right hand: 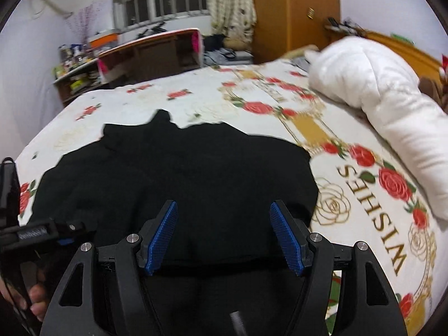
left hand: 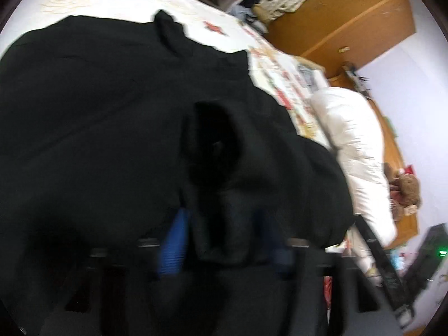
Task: Fold large clothes
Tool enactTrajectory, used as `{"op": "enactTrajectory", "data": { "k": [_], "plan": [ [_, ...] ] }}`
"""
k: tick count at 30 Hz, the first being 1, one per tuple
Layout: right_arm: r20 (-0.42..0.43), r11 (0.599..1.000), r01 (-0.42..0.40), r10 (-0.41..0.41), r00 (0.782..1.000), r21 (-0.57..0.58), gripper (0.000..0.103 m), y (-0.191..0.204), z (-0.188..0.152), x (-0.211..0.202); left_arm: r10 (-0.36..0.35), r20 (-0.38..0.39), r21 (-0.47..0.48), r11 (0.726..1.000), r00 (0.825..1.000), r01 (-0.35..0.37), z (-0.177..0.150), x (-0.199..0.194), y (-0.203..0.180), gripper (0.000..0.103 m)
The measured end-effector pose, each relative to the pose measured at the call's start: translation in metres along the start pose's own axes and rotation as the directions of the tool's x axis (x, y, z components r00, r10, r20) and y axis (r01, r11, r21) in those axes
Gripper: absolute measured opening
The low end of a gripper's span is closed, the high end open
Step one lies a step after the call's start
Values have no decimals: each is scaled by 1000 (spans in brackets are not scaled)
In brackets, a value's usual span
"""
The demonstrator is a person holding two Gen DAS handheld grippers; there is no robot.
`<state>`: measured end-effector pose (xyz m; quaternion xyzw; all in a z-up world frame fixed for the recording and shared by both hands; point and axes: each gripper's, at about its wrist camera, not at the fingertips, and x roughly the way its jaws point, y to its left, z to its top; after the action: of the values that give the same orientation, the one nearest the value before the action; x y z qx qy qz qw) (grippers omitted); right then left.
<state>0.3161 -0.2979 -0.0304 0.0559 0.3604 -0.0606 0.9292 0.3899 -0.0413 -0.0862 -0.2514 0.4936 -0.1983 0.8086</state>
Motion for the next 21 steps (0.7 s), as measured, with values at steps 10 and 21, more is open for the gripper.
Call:
{"op": "enactTrajectory", "data": {
  "k": [10,21],
  "plan": [
    [10,986,-142,142,990,90,69,-47,26,14,175,211,109,973,962,-201,32,-61,6,9],
    [-156,978,-206,204,966,-2,43,-15,20,82,241,184,3,969,953,-246,18,-58,54,9]
  ]
}}
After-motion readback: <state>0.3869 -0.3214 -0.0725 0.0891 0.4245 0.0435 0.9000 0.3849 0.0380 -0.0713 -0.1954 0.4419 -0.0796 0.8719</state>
